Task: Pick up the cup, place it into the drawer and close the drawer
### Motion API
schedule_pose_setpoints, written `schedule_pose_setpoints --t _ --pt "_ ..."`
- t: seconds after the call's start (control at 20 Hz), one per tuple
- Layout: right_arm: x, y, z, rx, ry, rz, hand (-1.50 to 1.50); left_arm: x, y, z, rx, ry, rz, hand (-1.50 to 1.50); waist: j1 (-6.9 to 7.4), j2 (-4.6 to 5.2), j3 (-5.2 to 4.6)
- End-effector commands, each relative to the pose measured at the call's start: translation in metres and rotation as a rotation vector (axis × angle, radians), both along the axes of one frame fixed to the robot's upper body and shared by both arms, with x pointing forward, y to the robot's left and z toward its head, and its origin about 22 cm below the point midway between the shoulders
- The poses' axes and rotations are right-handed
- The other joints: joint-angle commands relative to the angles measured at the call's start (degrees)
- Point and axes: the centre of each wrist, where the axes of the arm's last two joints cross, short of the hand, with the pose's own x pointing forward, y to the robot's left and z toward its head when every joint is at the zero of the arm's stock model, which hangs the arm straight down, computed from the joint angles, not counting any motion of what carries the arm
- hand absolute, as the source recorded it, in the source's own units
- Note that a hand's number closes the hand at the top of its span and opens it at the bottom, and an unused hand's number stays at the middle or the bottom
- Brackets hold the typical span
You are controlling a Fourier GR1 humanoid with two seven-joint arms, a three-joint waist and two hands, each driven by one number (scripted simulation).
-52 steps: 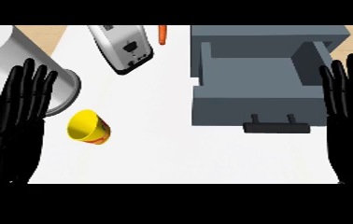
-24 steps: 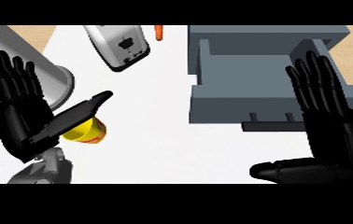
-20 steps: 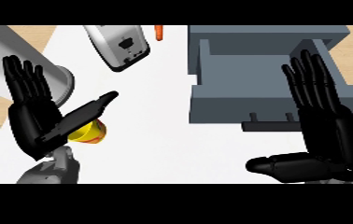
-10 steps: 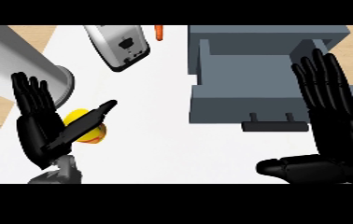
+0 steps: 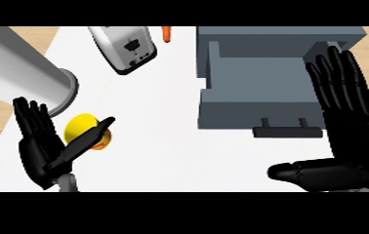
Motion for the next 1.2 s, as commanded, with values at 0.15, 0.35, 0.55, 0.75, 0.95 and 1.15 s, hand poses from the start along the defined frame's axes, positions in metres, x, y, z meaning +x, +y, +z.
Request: schedule_pose_setpoints --t 0.15,0.35,0.55,0.75,0.95,1.15 --pt "0.008 0.007 -0.009 -0.006 0.001 0.019 -1.50 -0.004 0.009 -0.039 -0.020 0.029 0.034 -1.50 0.00 0.02 -0.01" --pt "0.001 -0.009 0.012 0.006 0.012 0.021 -1.50 -0.018 0.007 -0.061 -0.046 0.050 0.020 -1.50 -0.01 0.00 -0.02" --pt "-0.001 -0.006 -0.007 -0.002 0.006 0.009 -1.50 -0.004 0.030 -0.046 -0.026 0.063 0.012 -1.50 -0.03 -0.01 0.01" --pt "-0.002 -0.017 -0.002 -0.001 0.001 -0.001 -1.50 -0.022 0.033 -0.106 -0.069 0.072 0.027 -1.50 -0.15 0.03 -0.02" --pt "-0.006 -0.010 0.002 -0.020 0.005 0.029 -1.50 -0.012 0.042 -0.084 -0.063 0.061 0.046 -1.50 -0.05 -0.01 0.00" --pt "-0.008 -0.007 -0.003 0.003 0.003 0.008 -1.50 -0.023 0.055 -0.100 -0.038 0.062 0.063 -1.50 -0.04 -0.01 0.00"
